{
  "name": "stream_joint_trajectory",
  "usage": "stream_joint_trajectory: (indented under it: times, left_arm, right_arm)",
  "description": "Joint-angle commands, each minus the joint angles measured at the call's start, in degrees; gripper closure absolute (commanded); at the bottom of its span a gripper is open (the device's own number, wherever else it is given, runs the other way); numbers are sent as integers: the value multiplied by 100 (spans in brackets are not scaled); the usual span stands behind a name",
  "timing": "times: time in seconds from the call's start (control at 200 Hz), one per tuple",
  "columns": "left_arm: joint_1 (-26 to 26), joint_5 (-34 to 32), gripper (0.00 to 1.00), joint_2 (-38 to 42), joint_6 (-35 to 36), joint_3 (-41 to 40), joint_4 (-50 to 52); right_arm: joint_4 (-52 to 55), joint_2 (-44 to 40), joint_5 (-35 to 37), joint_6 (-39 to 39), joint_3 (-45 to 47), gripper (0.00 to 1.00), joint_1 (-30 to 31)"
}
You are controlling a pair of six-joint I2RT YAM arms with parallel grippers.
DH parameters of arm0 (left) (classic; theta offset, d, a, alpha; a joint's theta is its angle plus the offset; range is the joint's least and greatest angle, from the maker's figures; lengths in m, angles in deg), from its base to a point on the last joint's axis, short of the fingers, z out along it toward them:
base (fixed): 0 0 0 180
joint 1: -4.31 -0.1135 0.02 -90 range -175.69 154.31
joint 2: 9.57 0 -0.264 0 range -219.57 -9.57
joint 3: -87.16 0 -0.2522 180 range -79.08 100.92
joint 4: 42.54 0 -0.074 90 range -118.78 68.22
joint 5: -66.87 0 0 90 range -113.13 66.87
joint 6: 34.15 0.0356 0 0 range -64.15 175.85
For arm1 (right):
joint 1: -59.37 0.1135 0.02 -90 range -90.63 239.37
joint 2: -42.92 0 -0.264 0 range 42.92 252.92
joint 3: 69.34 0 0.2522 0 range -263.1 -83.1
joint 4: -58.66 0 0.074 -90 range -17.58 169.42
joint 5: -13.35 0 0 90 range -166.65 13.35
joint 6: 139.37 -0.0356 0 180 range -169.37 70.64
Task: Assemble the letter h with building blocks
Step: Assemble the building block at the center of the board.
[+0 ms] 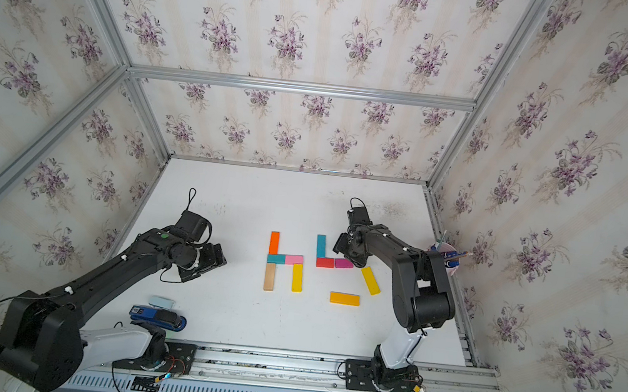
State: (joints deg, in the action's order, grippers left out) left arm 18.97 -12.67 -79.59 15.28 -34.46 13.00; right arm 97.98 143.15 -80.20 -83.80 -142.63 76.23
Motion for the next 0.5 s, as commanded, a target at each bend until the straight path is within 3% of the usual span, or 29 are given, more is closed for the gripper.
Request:
stream_joint_trajectory:
  times: [0.0, 0.495]
  left_arm:
    - [-5, -29, 14, -3, 37, 46, 65]
    - [0, -18, 14, 18, 52, -10, 49]
  right_arm:
    - [19, 37, 12, 51, -33, 30, 10]
    - [54, -220, 153, -115, 224, 30, 11]
